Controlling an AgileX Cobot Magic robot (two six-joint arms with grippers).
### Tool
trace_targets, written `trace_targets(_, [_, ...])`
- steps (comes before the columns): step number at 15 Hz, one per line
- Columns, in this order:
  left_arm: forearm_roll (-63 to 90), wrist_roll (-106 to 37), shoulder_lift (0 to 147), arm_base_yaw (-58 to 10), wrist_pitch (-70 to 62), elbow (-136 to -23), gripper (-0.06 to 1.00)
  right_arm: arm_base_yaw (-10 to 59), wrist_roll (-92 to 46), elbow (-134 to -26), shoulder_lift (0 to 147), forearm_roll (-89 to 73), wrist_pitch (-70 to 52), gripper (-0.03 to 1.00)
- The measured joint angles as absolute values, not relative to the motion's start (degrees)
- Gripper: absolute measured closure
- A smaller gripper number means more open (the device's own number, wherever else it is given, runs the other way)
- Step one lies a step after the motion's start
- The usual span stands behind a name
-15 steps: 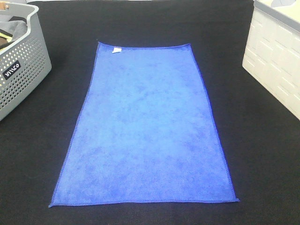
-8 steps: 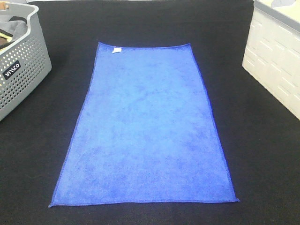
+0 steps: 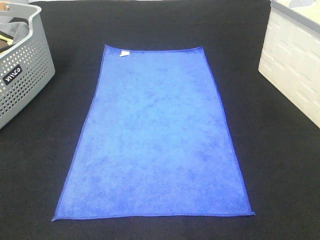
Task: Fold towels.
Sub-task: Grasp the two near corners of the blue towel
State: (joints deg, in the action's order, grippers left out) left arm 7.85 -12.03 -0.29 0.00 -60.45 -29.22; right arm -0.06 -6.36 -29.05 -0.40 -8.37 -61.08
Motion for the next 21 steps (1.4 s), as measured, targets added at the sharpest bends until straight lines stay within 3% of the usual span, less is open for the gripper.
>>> trace_targets(21, [7.85,-12.03,-0.29,0.00,-60.45,-29.22,0.29,-0.06,-6.36,-29.05,-0.40,-8.37,-61.08,0.03])
